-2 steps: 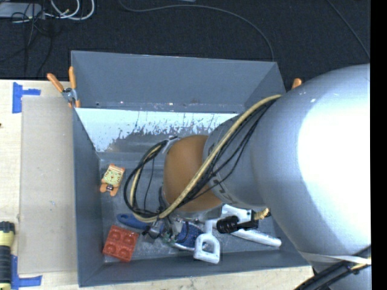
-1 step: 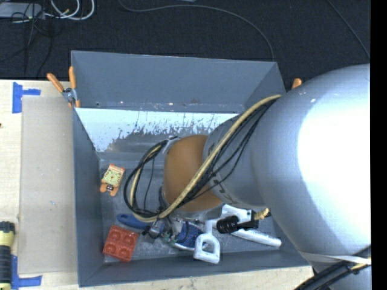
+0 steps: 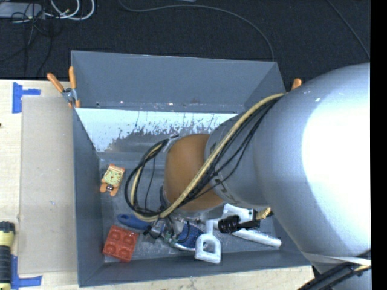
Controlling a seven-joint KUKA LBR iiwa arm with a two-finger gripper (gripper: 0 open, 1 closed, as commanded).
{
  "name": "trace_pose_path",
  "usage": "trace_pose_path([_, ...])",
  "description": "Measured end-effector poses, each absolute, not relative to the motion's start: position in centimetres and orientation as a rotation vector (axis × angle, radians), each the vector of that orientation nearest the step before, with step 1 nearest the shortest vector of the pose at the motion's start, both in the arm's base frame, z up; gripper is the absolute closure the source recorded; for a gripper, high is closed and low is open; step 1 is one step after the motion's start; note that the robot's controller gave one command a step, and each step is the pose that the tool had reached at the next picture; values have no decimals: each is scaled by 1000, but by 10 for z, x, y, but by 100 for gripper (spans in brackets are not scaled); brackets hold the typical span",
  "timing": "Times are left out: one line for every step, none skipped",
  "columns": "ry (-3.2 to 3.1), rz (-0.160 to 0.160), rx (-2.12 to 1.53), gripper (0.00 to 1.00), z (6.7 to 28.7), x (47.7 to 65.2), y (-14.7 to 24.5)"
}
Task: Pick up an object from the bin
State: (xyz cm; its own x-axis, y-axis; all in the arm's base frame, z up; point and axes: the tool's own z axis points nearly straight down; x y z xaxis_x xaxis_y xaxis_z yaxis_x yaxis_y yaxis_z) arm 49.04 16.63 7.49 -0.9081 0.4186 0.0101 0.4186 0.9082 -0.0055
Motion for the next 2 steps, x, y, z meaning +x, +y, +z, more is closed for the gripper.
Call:
trace_pose_path([-3056,6,-671,100,88,490,166])
trace_pose_path([-3058,5,-671,100,100,491,166])
